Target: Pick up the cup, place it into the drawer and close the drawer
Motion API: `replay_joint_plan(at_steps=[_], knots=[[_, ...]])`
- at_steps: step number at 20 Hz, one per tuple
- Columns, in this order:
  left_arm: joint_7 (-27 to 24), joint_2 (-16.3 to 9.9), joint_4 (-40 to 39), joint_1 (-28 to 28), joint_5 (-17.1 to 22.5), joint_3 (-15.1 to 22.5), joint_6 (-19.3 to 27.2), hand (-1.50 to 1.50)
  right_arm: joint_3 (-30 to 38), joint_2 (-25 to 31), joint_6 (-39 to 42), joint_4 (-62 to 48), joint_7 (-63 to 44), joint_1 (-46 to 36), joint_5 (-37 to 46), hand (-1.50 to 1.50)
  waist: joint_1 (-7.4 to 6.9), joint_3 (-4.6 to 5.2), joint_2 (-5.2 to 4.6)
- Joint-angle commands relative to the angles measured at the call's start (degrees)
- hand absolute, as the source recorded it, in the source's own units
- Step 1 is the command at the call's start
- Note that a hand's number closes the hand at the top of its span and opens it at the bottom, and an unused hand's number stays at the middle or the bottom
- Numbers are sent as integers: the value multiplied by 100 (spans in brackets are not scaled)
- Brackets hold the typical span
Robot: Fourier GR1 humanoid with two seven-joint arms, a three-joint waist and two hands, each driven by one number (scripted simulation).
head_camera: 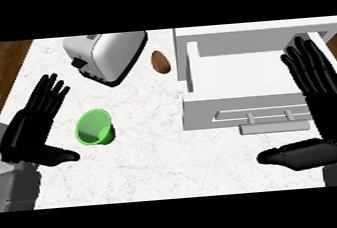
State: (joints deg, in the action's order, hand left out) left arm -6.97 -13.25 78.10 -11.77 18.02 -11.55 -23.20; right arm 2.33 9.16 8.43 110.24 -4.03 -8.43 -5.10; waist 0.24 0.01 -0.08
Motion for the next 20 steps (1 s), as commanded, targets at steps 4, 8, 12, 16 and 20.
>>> replay_joint_plan(at_steps=[4,8,12,16,20], knots=[[-952,-246,-2002,-637,-634,-201,-87,-150,279,160,106,-227,-117,-497,-163,-150,29,3,-9],[-1895,-268,-3021,-653,-1069,-156,-150,-150,302,88,48,-403,100,-461,-21,-150,17,3,-9],[-2703,-235,-3780,-653,-1418,-51,-166,-150,549,283,165,-357,-123,-697,-261,-150,24,4,-8],[-3388,-679,-5263,-1319,-1601,-302,-292,-150,649,391,253,-208,-421,-672,-465,-150,95,11,-29],[-3997,-380,-6103,-1708,-1913,-211,145,-150,105,-88,-72,-112,-50,-393,144,-150,98,11,-30]])
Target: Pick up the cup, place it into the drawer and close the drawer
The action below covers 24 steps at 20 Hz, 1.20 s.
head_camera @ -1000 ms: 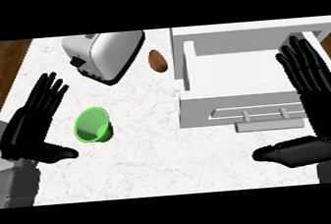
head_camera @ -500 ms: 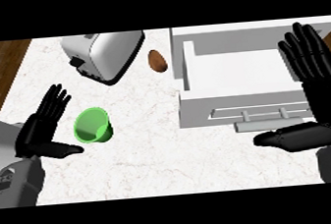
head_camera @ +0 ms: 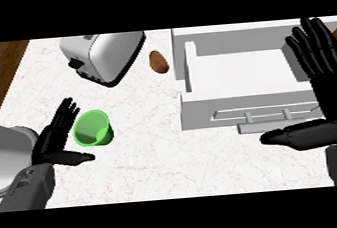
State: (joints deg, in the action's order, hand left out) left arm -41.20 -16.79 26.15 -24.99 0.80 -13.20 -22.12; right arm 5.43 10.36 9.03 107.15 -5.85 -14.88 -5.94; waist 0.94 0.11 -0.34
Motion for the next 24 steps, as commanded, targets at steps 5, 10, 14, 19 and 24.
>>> replay_joint_plan(at_steps=[5,10,14,19,24], knots=[[-1229,-196,-1400,-338,-347,-59,77,-150,-102,-131,-124,-290,75,-351,167,-150,38,11,-38],[-1337,72,-1564,-551,-338,-95,261,-150,71,23,18,-133,23,-175,4,-150,110,17,-53],[-1662,11,-1619,-428,-419,-50,130,-150,173,107,123,-44,-204,-219,-252,-150,124,18,-48],[-1663,84,-1720,-572,-495,-16,182,-150,64,6,-29,-8,-312,-341,-115,-150,120,20,-61],[-1849,160,-1694,-580,-513,-7,52,-150,90,29,182,-117,96,6,-137,-150,158,20,-68]])
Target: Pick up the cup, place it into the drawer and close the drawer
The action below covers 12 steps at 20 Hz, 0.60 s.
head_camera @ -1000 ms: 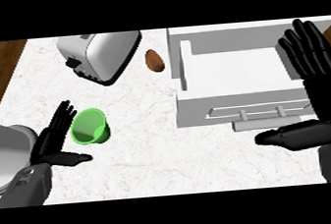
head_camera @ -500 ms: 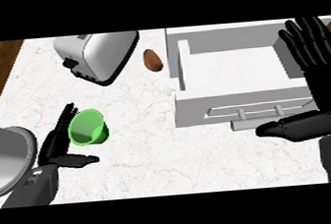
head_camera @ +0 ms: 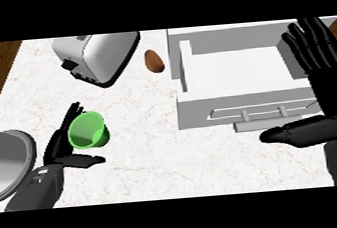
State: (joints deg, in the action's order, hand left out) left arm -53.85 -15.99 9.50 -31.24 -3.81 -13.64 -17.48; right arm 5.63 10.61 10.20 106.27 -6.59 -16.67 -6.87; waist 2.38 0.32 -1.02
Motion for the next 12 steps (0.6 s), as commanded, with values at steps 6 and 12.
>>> replay_joint_plan(at_steps=[6,12], knots=[[-332,245,-63,-210,51,-9,-997,-150,151,108,40,-91,-81,-61,-87,-150,22,1,-1],[-1152,380,353,-34,-62,48,-210,150,208,192,83,-257,-21,-252,-75,-150,-10,6,-27]])
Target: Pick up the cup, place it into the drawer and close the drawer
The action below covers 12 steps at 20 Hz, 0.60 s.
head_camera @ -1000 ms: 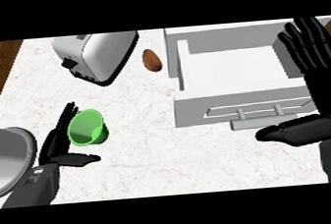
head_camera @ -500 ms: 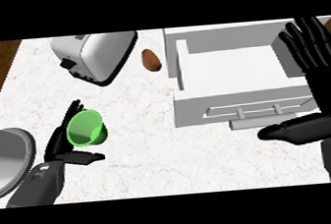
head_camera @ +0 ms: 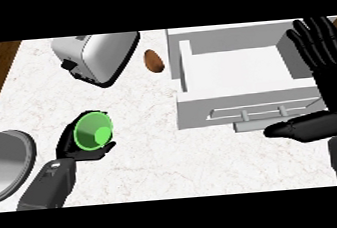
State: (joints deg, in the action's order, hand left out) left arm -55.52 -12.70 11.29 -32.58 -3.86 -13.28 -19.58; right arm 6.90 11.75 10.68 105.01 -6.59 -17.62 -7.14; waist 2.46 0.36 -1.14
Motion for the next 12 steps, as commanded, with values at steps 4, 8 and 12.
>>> replay_joint_plan(at_steps=[4,8,12], knots=[[-1125,124,328,-53,-7,-184,1210,150,123,122,107,-134,73,-11,-52,-150,-25,-10,9],[-1408,419,397,269,351,-648,2101,150,166,101,-7,-185,53,-147,-4,-150,-140,-14,34],[-1631,410,513,301,816,-1108,1700,150,235,174,63,117,-212,15,-202,-150,-90,-14,62]])
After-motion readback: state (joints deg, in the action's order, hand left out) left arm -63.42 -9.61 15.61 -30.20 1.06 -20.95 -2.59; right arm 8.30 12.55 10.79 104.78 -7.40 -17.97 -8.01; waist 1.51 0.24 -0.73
